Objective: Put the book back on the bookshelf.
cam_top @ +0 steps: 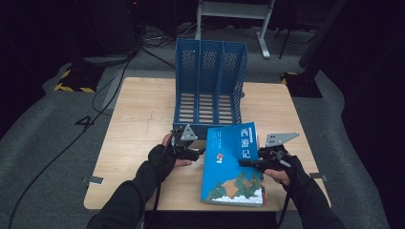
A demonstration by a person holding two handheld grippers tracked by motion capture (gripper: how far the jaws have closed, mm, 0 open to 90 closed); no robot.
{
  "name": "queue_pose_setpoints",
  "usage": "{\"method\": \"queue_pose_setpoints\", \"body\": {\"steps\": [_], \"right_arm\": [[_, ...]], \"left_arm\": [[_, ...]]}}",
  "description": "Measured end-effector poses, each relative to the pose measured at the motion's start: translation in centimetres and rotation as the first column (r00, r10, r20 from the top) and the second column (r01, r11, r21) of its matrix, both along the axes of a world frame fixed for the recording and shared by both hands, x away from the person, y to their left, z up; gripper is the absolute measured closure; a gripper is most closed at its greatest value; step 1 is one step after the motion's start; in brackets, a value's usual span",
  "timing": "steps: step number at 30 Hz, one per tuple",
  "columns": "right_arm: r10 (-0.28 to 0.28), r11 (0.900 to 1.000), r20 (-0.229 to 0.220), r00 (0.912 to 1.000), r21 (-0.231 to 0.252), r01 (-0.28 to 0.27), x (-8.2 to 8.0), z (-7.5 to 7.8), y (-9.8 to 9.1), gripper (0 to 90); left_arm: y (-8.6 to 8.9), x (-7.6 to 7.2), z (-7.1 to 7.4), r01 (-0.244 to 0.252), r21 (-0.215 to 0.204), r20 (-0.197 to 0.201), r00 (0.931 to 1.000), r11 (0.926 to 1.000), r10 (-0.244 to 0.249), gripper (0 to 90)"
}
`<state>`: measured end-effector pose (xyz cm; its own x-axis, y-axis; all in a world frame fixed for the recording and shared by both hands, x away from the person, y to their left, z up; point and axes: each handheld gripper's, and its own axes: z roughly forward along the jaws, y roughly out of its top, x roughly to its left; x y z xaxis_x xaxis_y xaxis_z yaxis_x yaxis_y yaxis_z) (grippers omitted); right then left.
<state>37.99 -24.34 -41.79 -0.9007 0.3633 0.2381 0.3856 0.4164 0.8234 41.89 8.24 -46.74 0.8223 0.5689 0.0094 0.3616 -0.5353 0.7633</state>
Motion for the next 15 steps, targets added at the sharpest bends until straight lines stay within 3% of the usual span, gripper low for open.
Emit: {"method": "queue_pose_setpoints", "body": {"steps": [4, 7, 11, 15], "right_arm": [[0.006, 0.9999, 0.024, 0.9997, 0.009, -0.006, 0.0, -0.2, 0.6, 67.4], [0.011, 0.9999, 0.038, 0.9992, 0.007, -0.012, 0.0, -0.1, 0.7, 67.5], [0.008, 0.9997, 0.075, 0.9972, 0.021, -0.01, -0.4, 0.0, 0.6, 67.7], [0.013, 0.9981, 0.113, 0.9935, 0.059, -0.02, -0.9, 0.5, 0.3, 68.2]], "left_arm": [[0.0, 0.2, -0.4, 0.018, 0.005, -0.012, 0.9998, 0.9998, -0.018, 41.8], [0.1, 0.1, -0.3, 0.037, -0.019, -0.008, 0.9993, 0.9991, -0.037, 56.7], [0.0, -0.4, 0.3, 0.067, -0.036, 0.007, 0.9977, 0.9971, -0.067, 67.1], [0.2, -0.6, 1.1, 0.096, -0.089, 0.022, 0.9953, 0.9914, -0.094, 75.0]]}}
